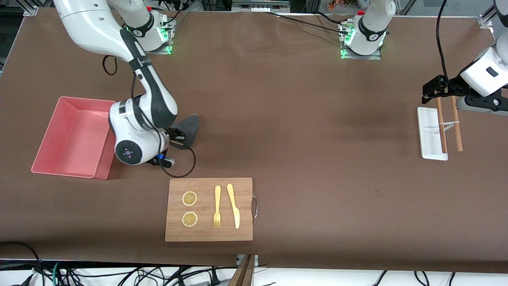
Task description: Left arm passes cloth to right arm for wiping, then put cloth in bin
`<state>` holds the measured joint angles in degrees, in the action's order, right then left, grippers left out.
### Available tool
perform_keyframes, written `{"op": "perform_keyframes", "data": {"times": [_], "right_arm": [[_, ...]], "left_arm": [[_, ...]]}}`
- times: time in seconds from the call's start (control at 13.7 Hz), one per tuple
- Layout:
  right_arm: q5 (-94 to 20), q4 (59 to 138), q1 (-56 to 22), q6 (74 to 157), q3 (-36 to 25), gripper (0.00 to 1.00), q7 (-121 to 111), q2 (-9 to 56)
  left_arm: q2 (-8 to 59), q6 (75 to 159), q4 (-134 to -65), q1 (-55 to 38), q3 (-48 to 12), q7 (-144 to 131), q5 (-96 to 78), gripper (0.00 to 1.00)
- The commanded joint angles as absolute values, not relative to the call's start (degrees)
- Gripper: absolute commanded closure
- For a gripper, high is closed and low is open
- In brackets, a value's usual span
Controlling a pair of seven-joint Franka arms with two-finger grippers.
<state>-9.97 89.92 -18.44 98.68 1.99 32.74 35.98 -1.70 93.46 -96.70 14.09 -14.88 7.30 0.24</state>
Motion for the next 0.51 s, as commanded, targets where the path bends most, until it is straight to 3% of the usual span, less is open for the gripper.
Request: {"op": "perform_keyframes", "data": {"times": [0.0, 0.29, 0.44], "right_arm": [[-12.3, 90.1, -22.7, 100.3, 1.7, 1.0, 39.4, 35.9], [-17.8, 89.9, -29.2, 105.3, 1.7, 1.0, 50.9, 35.9], [-17.9, 89.9, -30.9, 106.9, 1.7, 1.0, 53.3, 35.9]], "left_arm": [[-0.3, 90.4, -91.6, 14.2, -15.3, 7.8, 1.2, 0.0], [5.3, 87.3, -83.8, 13.6, -15.7, 4.5, 1.2, 0.0], [5.6, 87.0, -83.7, 13.5, -15.8, 4.0, 1.2, 0.0]]}}
